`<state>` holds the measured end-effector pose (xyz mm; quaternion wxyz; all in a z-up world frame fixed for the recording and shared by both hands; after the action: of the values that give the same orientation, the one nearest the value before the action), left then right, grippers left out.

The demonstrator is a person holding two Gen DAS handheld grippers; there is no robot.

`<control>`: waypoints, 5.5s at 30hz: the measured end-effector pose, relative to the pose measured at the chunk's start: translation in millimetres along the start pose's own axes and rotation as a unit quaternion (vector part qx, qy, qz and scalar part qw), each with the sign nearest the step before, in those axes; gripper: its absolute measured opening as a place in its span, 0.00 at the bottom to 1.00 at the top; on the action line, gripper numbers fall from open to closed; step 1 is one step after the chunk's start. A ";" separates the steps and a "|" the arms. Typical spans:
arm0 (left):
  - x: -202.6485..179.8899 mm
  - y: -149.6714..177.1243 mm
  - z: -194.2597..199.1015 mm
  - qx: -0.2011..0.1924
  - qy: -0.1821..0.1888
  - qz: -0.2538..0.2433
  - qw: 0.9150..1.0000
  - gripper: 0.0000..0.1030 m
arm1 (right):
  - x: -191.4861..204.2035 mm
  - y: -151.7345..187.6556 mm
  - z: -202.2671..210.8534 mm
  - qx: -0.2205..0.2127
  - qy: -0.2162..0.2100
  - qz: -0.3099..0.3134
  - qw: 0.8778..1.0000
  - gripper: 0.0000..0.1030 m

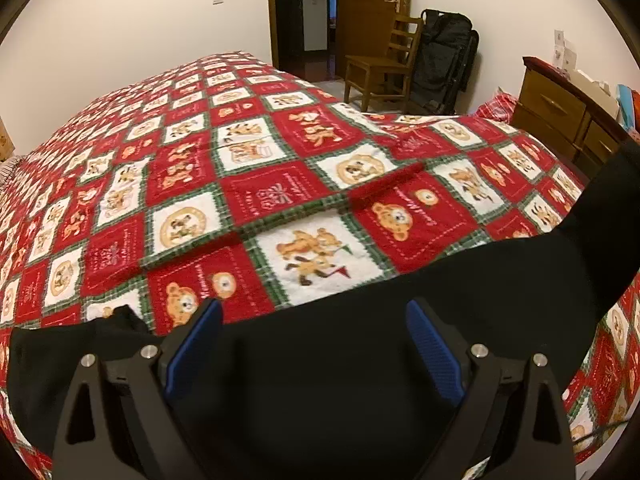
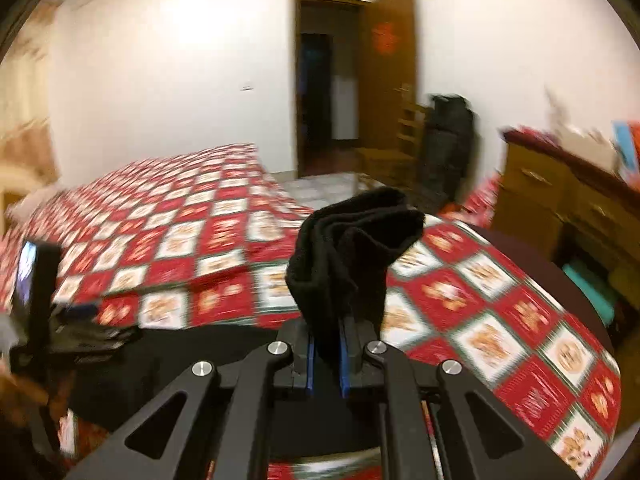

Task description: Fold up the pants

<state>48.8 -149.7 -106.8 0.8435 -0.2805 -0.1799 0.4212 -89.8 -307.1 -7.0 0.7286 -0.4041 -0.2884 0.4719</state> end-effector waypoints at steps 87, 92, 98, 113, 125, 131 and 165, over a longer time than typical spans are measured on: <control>7.6 49.6 -10.8 0.043 0.006 -0.014 0.999 0.96 | -1.0 103.1 -50.2 0.166 -0.060 0.022 0.984 0.21; 17.3 59.7 -2.4 0.050 0.009 -0.015 0.999 0.96 | -2.1 100.7 -44.0 0.174 -0.045 0.027 0.983 0.21; 40.9 77.4 17.2 0.051 0.018 -0.008 0.999 0.96 | 66.3 69.2 -25.9 0.122 -0.137 0.038 0.982 0.21; 164.9 90.0 36.9 0.040 -0.154 0.059 0.985 0.95 | 234.0 122.3 -50.7 0.181 -0.277 0.133 0.934 0.22; 194.6 102.7 37.3 0.052 -0.212 0.055 0.974 0.96 | 247.7 114.5 -122.0 0.224 -0.232 0.078 0.943 0.22; 213.0 108.4 38.0 0.056 -0.208 0.092 0.972 0.96 | 248.1 101.4 -110.1 0.192 -0.233 0.055 0.952 0.22; 321.6 163.2 36.7 0.021 -0.170 0.288 0.942 0.72 | 284.7 98.9 -22.0 0.106 -0.286 0.111 0.946 0.43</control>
<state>116.2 202.7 -158.6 0.6491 -0.2267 -0.2232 0.6909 -6.6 -29.4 -92.3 0.5970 -0.2016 -0.3864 0.6735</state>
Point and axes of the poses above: each gripper's, at about its wrist camera, not at the fingertips, and z roughly against the way its jaws point, x to its left, y to its underside, the point moved 10 cm from there along -z, roughly the way its jaws point, and after that the axes turned 6 degrees about -z, right-handed, at the moved point
